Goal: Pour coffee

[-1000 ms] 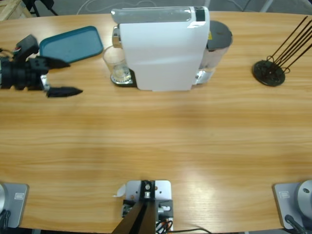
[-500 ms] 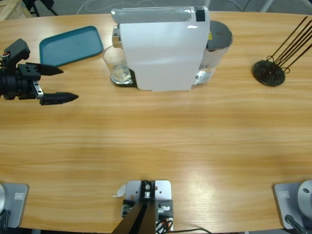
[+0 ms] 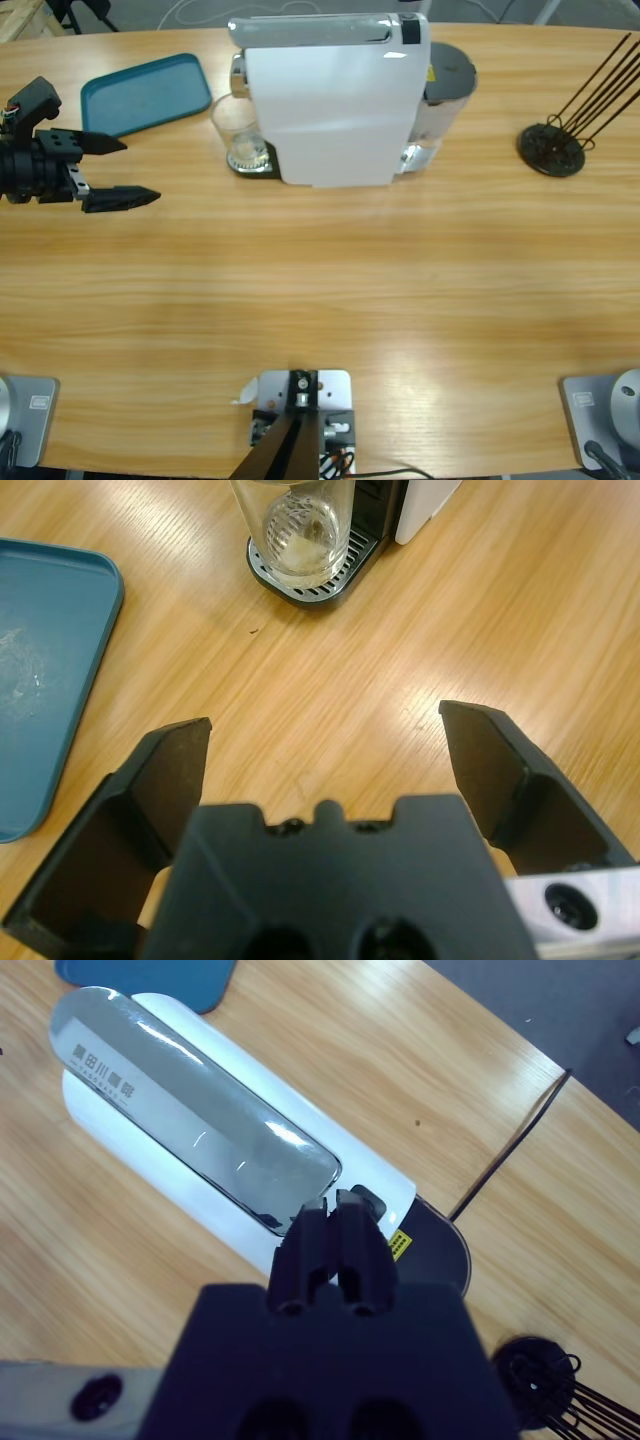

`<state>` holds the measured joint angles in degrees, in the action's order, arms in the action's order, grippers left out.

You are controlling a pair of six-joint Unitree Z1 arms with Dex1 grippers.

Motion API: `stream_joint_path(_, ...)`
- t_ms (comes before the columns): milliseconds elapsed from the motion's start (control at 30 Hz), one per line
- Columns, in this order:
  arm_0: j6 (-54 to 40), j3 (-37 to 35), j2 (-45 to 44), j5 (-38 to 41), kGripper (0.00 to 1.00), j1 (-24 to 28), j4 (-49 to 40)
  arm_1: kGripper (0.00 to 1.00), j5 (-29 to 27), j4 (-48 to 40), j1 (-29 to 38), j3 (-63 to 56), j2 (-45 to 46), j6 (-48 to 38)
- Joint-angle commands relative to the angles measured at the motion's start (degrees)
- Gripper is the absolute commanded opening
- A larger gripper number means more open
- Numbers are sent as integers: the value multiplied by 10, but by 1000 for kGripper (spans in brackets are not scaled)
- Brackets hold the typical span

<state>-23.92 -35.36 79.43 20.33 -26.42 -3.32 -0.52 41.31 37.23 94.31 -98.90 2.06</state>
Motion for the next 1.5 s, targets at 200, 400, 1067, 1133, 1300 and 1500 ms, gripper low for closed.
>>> stream_joint_path(200, 7, 6, 10, -1, 1000, -9, -4, 0, -4, -17, -30, -33, -39, -2)
stream_joint_path(400, 6, 3, 17, -2, 1000, -9, -1, 0, -3, -17, -30, -34, -45, -2)
stream_joint_path(1067, 11, -7, 8, 0, 1000, -11, 1, 1000, -12, 25, -20, -13, 71, 30)
stream_joint_path(1133, 12, -7, 2, 0, 1000, -11, 1, 1000, 3, 26, -19, -36, 85, 28)
stream_joint_path(1300, 17, -6, -10, 0, 1000, -20, 1, 1000, 12, 47, -20, -55, 101, -5)
stream_joint_path(1500, 27, 13, -24, 0, 1000, -44, 0, 1000, 52, 72, -6, -67, 133, -9)
